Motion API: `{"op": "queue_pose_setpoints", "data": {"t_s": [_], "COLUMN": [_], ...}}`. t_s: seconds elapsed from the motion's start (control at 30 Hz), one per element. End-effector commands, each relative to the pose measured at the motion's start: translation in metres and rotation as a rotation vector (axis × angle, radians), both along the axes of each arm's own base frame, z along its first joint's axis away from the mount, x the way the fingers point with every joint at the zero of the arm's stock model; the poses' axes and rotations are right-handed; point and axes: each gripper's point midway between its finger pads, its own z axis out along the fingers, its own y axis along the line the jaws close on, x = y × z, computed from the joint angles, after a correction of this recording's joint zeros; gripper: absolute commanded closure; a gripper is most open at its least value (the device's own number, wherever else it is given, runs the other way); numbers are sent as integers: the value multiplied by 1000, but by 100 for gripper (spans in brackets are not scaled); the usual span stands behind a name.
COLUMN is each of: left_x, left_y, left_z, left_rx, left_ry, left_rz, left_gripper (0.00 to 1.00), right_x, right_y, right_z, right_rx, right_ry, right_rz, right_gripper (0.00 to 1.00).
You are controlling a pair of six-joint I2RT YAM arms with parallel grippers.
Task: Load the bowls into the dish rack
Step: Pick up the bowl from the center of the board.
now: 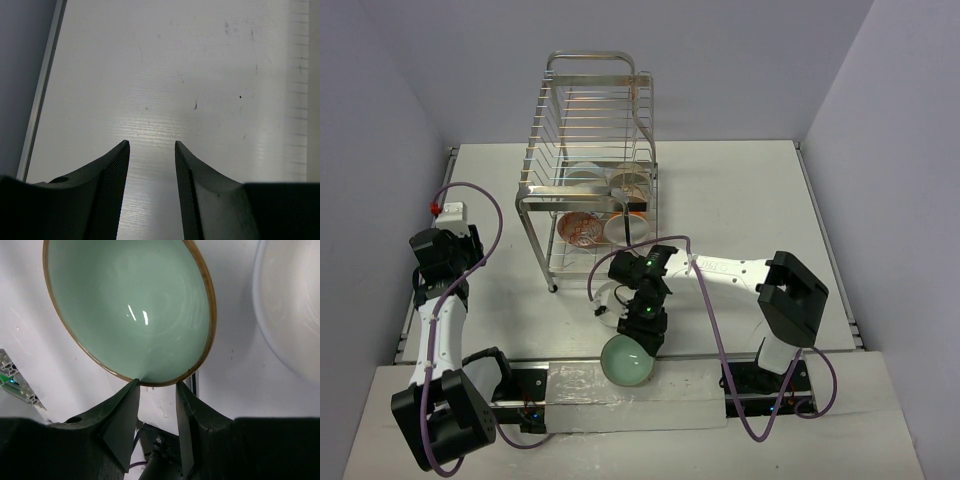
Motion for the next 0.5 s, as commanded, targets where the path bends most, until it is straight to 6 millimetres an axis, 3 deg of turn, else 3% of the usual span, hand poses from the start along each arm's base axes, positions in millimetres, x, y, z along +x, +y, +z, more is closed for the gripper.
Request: {"op": "queue_pose_setpoints", "data": {"t_s": [0.0, 0.47], "left_x": [6, 5], "left_y": [1, 0], "left_z": [20, 18], "left_rx": [16, 12], "left_ry": [-58, -52], "left_rz": [-13, -16], "left_gripper": [54, 54], "right_x": [-7, 14], "right_y": [3, 18], "right_z": [8, -9], "right_rx": [41, -2], "right_ry": [37, -28], "right_rz": [13, -53], "right_gripper": [58, 57]}}
